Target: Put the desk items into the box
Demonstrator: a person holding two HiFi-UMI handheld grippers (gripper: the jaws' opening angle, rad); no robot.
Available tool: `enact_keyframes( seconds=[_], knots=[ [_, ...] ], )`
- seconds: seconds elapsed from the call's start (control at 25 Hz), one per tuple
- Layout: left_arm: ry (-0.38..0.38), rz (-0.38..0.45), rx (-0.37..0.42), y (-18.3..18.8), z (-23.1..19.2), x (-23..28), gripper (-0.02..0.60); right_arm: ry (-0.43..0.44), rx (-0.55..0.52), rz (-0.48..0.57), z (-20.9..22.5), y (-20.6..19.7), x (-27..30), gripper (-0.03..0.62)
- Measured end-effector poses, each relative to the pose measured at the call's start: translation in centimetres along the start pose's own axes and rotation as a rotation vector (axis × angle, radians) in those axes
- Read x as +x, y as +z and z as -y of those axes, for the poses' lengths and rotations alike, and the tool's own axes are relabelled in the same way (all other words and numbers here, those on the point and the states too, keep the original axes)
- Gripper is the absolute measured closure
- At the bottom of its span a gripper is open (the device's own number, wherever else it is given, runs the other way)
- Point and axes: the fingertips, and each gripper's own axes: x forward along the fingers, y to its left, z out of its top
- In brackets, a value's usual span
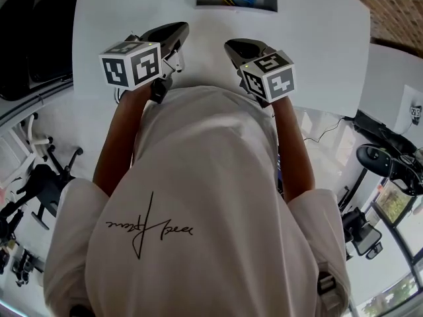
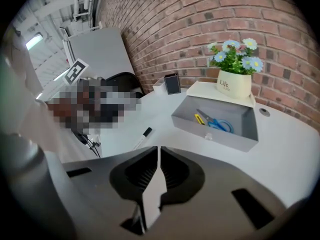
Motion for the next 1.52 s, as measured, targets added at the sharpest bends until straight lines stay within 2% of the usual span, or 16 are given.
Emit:
enact_keyframes(
  seconds=[0.44,0.64,0.92,1.08,1.28,1.52],
  knots=[
    [0.081,0.043,-0.077,-0.2,-3.8,-1.7,0.577,0.126,-0.149,-0.091,-4.0,1.6,3.9,0.556],
    [0.123,-0.016,-0.055,-1.5,-5.6,-2.4,0.577,0.153,-0.157,-0.101,-4.8,2.0,5.4,0.556],
    [0.255,-0.135,-0.049,-4.9,-7.6,-1.1,0.571,0.139,-0.116,-0.065,-4.3,3.0,5.5,0.556],
    [0.298,-0.182,-0.049,-6.9,-7.8,-0.2,0.475,0.119,-0.08,-0.034,-4.1,3.2,4.6,0.556],
    [0.37,-0.21,-0.066,-8.9,-8.3,0.4,0.472,0.103,-0.054,-0.018,-3.2,2.7,3.6,0.556],
    [0.464,-0.26,-0.04,-10.7,-9.3,0.6,0.447,0.096,-0.048,-0.026,-2.3,1.7,2.5,0.556]
  ],
)
